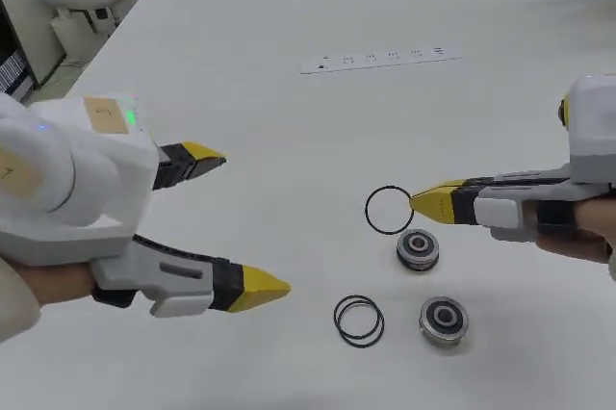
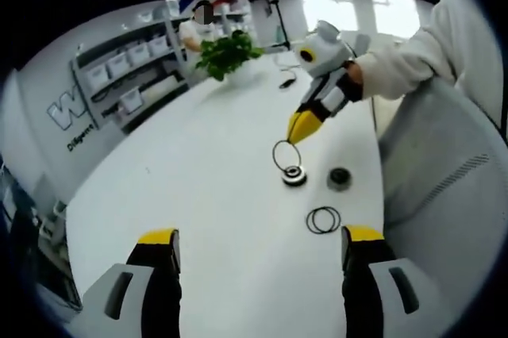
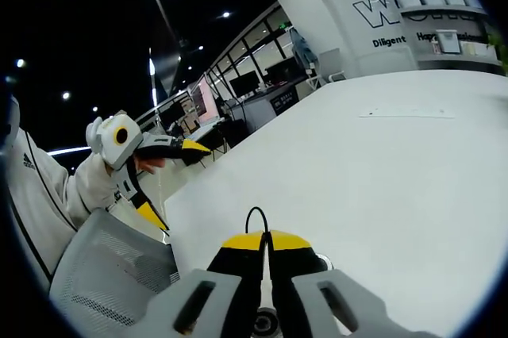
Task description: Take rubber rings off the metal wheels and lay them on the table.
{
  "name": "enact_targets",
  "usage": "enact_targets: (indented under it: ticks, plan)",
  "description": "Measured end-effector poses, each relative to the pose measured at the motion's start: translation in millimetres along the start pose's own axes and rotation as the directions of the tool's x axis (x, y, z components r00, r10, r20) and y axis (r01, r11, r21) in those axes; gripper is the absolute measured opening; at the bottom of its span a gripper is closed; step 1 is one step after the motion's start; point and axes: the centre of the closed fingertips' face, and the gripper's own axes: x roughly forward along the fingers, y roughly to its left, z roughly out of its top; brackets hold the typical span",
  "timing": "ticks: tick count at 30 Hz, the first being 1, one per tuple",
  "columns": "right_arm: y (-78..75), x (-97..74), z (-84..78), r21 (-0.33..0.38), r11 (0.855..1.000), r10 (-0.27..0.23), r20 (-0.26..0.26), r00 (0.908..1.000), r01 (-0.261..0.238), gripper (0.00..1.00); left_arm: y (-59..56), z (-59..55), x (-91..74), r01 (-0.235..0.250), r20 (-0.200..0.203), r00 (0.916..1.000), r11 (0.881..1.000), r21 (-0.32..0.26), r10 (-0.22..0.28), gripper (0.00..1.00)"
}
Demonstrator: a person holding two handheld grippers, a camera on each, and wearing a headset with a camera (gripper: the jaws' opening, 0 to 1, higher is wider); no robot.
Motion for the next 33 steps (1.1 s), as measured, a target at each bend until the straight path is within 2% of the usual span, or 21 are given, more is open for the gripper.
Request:
enact_targets:
  ticks: [4,7,11,13,19,22,28,33]
  plan:
    - [3.0,2.8,-2.4,-0.001,1.000,0.008,-0.014,0.9999,-0.008,0.00,-2.5,-16.0,1.9,0.005,-0.033,0.9994,1.000,-0.014,-0.005,0.84]
    - [5.7,5.8,-5.1,-0.001,1.000,0.015,-0.026,0.9996,-0.015,0.00,-2.9,-25.7,1.2,0.010,-0.042,0.9990,1.000,-0.022,-0.010,0.84]
    - [9.9,11.6,-14.7,-0.008,1.000,0.028,-0.062,0.9977,-0.028,0.00,0.0,-44.4,0.2,0.004,-0.071,0.9974,0.997,-0.072,-0.009,0.84]
    - [13.4,15.1,-18.9,-0.012,0.999,0.038,-0.080,0.9960,-0.039,0.00,0.2,-53.3,-1.8,-0.003,-0.079,0.9969,0.996,-0.090,-0.004,0.84]
    - [26.0,26.5,-33.3,-0.021,0.997,0.074,-0.137,0.9877,-0.078,0.00,-5.5,-70.6,-4.0,-0.004,-0.104,0.9945,0.991,-0.132,-0.009,0.84]
    - [32.0,31.6,-43.4,-0.018,0.995,0.095,-0.170,0.9808,-0.099,0.00,-6.2,-74.6,-4.6,-0.009,-0.107,0.9942,0.989,-0.149,-0.007,0.84]
    - [39.4,41.7,-71.8,-0.036,0.991,0.111,-0.263,0.9582,-0.125,0.00,-6.8,-77.2,-4.8,-0.011,-0.110,0.9939,0.986,-0.165,-0.007,0.83]
    - [32.9,46.3,-77.7,-0.025,0.994,0.098,-0.276,0.9562,-0.109,0.00,-7.6,-79.1,-4.0,-0.011,-0.113,0.9936,0.986,-0.169,-0.008,0.83]
